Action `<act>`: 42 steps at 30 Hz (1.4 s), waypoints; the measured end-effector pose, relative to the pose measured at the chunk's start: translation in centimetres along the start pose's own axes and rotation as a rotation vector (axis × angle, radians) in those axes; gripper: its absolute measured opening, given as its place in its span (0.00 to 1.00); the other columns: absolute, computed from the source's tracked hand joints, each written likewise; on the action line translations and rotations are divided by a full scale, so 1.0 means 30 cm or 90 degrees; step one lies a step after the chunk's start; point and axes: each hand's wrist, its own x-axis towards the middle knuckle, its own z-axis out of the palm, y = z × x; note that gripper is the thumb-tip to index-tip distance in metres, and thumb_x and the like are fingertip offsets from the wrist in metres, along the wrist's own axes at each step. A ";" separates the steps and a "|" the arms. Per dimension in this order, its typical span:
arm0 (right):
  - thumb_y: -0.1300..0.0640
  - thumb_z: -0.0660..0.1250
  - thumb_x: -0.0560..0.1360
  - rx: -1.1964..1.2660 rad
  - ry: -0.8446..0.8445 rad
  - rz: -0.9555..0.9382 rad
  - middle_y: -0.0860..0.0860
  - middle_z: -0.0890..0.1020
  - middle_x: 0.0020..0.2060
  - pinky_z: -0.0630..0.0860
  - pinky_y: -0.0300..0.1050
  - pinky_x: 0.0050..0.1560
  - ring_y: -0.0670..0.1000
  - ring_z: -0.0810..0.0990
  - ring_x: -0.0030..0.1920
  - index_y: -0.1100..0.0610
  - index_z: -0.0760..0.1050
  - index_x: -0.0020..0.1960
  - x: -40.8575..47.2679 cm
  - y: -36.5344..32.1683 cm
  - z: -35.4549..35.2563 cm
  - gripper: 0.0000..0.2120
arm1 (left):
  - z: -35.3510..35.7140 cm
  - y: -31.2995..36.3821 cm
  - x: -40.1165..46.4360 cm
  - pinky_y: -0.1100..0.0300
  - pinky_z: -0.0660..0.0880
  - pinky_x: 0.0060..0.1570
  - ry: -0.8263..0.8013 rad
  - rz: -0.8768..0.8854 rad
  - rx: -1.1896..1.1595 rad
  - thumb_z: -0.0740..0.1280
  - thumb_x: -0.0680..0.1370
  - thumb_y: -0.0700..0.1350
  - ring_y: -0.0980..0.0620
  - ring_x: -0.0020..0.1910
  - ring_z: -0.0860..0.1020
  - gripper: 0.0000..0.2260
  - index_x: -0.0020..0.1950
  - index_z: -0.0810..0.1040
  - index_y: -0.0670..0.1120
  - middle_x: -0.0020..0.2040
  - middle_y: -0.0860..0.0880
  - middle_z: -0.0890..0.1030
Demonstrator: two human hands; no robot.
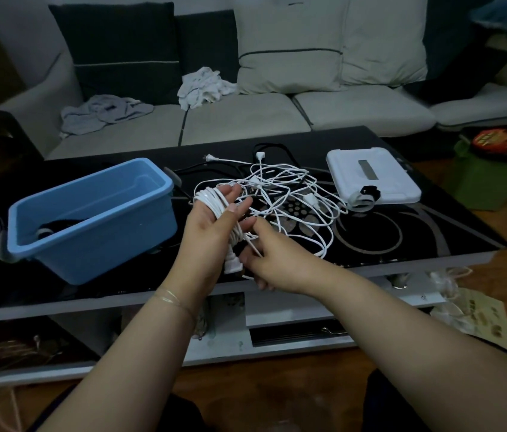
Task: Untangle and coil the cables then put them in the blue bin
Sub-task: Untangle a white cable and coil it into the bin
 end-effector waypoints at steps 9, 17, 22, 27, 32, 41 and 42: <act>0.58 0.60 0.79 -0.031 0.080 0.019 0.53 0.79 0.41 0.76 0.45 0.28 0.51 0.80 0.26 0.56 0.65 0.58 -0.002 -0.019 -0.018 0.09 | 0.037 -0.004 -0.005 0.64 0.78 0.49 0.010 0.025 0.019 0.61 0.81 0.36 0.50 0.67 0.74 0.10 0.57 0.72 0.51 0.64 0.50 0.75; 0.63 0.59 0.79 -0.015 -0.029 0.016 0.50 0.83 0.41 0.72 0.35 0.28 0.40 0.74 0.27 0.48 0.66 0.70 -0.017 -0.044 -0.041 0.22 | 0.005 0.004 0.034 0.60 0.77 0.56 0.067 0.034 0.023 0.60 0.81 0.34 0.49 0.64 0.77 0.11 0.57 0.70 0.48 0.66 0.46 0.74; 0.55 0.65 0.76 -0.306 -0.039 0.000 0.51 0.81 0.53 0.71 0.38 0.40 0.48 0.79 0.44 0.51 0.76 0.62 -0.038 -0.048 -0.080 0.14 | -0.021 -0.008 0.029 0.60 0.78 0.53 -0.026 -0.027 0.286 0.56 0.81 0.57 0.54 0.55 0.82 0.13 0.60 0.68 0.50 0.63 0.51 0.75; 0.46 0.72 0.71 -0.204 0.073 -0.068 0.44 0.80 0.45 0.75 0.46 0.46 0.48 0.78 0.46 0.45 0.74 0.53 -0.053 -0.056 -0.138 0.13 | -0.017 0.020 -0.009 0.66 0.74 0.33 -0.259 -0.083 0.441 0.39 0.66 0.77 0.58 0.31 0.78 0.36 0.43 0.80 0.59 0.34 0.53 0.80; 0.42 0.68 0.72 -0.192 0.165 -0.118 0.41 0.78 0.41 0.76 0.49 0.45 0.43 0.77 0.42 0.45 0.70 0.52 -0.054 -0.044 -0.141 0.13 | 0.020 0.015 -0.014 0.66 0.70 0.25 -0.247 -0.156 0.352 0.33 0.67 0.76 0.54 0.19 0.71 0.44 0.29 0.81 0.52 0.22 0.48 0.76; 0.39 0.61 0.75 -0.084 0.151 -0.115 0.46 0.80 0.30 0.75 0.48 0.42 0.49 0.80 0.38 0.50 0.74 0.48 -0.034 -0.025 -0.062 0.14 | 0.002 -0.006 -0.010 0.70 0.61 0.19 -0.228 -0.325 0.057 0.45 0.81 0.65 0.53 0.13 0.59 0.36 0.36 0.80 0.40 0.20 0.42 0.69; 0.37 0.58 0.74 -0.154 0.187 -0.128 0.47 0.77 0.28 0.72 0.47 0.38 0.50 0.78 0.37 0.51 0.71 0.44 -0.031 -0.022 -0.055 0.17 | 0.006 -0.007 -0.016 0.70 0.60 0.19 -0.212 -0.323 0.061 0.46 0.82 0.62 0.53 0.13 0.59 0.34 0.35 0.79 0.41 0.20 0.42 0.69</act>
